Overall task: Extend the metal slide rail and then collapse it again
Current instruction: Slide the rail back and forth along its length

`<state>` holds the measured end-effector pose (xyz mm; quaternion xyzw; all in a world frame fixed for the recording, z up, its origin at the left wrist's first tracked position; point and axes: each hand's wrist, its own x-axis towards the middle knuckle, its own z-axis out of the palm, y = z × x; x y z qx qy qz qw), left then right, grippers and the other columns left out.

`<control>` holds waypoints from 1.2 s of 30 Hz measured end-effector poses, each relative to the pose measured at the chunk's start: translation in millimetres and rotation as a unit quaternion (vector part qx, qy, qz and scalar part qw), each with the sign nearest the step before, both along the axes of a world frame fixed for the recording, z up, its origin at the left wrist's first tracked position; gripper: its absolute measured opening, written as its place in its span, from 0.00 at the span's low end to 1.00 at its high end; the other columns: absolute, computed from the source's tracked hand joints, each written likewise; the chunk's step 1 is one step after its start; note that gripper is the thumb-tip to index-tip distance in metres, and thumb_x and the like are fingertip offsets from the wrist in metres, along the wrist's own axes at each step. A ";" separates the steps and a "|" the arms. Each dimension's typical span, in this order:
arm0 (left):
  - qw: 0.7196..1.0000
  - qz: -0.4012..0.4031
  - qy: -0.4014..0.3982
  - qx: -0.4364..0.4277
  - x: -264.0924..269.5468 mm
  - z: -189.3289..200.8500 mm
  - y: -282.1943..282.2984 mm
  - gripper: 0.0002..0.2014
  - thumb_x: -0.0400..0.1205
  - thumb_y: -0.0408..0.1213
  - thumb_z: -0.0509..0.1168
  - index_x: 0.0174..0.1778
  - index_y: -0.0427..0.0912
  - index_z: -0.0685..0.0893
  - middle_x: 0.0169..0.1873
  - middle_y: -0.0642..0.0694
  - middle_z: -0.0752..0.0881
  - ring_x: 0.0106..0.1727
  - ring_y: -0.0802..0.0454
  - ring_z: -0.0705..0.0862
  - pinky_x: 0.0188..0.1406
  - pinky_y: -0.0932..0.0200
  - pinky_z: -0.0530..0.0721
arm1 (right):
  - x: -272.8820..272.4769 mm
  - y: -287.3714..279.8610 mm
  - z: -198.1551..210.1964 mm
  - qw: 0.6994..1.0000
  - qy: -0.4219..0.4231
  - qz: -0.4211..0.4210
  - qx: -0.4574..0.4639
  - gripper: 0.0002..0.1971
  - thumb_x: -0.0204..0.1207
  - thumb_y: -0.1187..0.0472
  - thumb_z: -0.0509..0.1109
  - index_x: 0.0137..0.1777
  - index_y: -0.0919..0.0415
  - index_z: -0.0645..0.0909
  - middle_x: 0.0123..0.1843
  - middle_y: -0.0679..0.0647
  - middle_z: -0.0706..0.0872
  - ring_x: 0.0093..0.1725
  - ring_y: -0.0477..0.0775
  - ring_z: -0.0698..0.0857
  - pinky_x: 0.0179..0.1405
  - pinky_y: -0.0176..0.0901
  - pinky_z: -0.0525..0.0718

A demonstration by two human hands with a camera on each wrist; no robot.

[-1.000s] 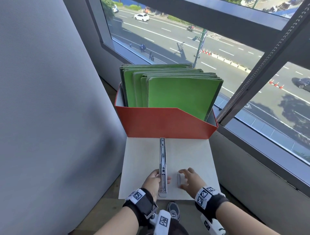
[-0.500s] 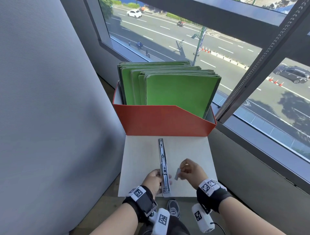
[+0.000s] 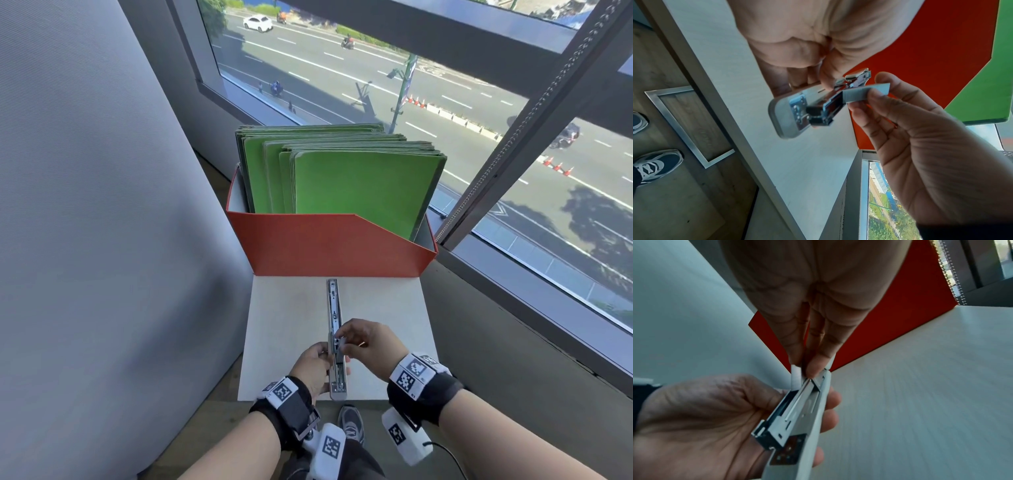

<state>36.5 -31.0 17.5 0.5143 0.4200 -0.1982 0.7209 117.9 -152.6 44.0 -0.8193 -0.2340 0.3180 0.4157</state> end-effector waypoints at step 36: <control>1.000 0.011 -0.011 -0.003 -0.4 2.1 8.6 0.10 0.82 0.25 0.56 0.45 0.40 0.82 0.32 0.42 0.82 0.31 0.48 0.82 0.35 0.50 0.85 | -44.7 -6.3 -24.8 0.972 -0.210 0.085 -0.066 0.14 0.75 0.59 0.66 0.60 0.56 0.82 0.54 0.58 0.84 0.57 0.58 0.80 0.50 0.51 0.86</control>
